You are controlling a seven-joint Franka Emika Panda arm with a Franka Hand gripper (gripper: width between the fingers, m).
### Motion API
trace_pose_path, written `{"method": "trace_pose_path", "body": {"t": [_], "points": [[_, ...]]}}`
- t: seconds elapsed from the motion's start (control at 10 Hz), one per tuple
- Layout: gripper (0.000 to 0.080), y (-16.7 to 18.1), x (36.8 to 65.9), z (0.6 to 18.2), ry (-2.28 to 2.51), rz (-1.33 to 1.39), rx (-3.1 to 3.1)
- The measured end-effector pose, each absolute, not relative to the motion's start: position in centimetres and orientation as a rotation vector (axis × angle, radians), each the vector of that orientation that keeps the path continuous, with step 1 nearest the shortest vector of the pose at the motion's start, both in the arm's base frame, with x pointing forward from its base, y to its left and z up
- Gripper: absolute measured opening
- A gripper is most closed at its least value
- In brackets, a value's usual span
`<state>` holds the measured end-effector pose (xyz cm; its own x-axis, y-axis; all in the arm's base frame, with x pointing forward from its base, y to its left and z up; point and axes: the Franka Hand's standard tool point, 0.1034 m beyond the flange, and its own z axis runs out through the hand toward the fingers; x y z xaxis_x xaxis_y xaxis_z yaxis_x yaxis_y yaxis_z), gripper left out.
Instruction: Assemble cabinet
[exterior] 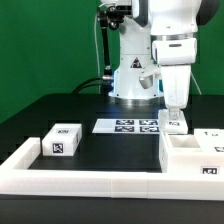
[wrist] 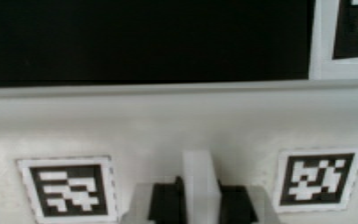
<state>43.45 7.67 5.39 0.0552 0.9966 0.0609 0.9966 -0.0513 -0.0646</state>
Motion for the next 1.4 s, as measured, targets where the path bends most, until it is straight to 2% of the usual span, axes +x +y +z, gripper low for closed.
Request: {"method": "trace_pose_path", "body": {"t": [0.5, 0.7, 0.9, 1.0, 1.4], "points": [[0.0062, 4.4, 44.2, 4.7, -2.103, -0.14, -2.132], [0.0062, 4.2, 44.6, 5.5, -2.084, -0.196, -2.117], [0.0062, 5.9, 44.8, 6.5, -2.045, -0.217, -2.151], [0.0062, 6.9, 44.8, 6.6, -2.064, -0.223, -2.135], [0.0062, 6.8, 44.6, 6.1, -2.048, -0.226, -2.137]]}}
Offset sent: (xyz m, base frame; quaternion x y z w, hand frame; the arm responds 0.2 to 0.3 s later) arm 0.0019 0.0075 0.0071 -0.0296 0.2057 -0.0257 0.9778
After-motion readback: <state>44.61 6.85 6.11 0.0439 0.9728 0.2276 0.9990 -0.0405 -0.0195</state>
